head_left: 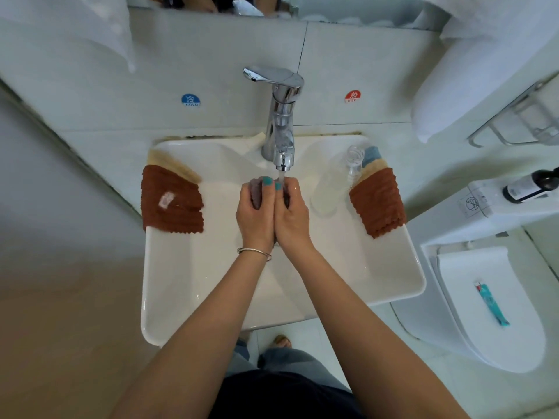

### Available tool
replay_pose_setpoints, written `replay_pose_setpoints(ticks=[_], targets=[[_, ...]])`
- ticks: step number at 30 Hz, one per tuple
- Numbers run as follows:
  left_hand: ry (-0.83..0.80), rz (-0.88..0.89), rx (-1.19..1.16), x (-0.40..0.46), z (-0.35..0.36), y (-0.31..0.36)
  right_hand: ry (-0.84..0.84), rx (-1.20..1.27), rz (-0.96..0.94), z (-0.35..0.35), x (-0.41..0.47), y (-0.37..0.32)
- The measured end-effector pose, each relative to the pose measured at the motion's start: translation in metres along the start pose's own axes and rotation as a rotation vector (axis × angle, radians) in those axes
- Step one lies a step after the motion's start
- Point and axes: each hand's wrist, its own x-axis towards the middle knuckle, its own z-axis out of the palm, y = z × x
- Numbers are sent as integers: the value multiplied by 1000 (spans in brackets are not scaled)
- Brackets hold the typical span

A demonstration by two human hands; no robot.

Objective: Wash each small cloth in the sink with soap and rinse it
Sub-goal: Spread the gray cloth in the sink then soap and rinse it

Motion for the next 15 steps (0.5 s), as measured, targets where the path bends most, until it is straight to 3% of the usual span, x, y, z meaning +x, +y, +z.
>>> replay_pose_setpoints(ticks=[5,11,15], targets=[[-2,-33,-31,7,8,0,56,95,-14,-5,1,-1],[32,-48,-7,15,15,3,45,-147,61,-2,18,-7],[53,-30,33,21,10,4,18,-116,114,5,21,-6]])
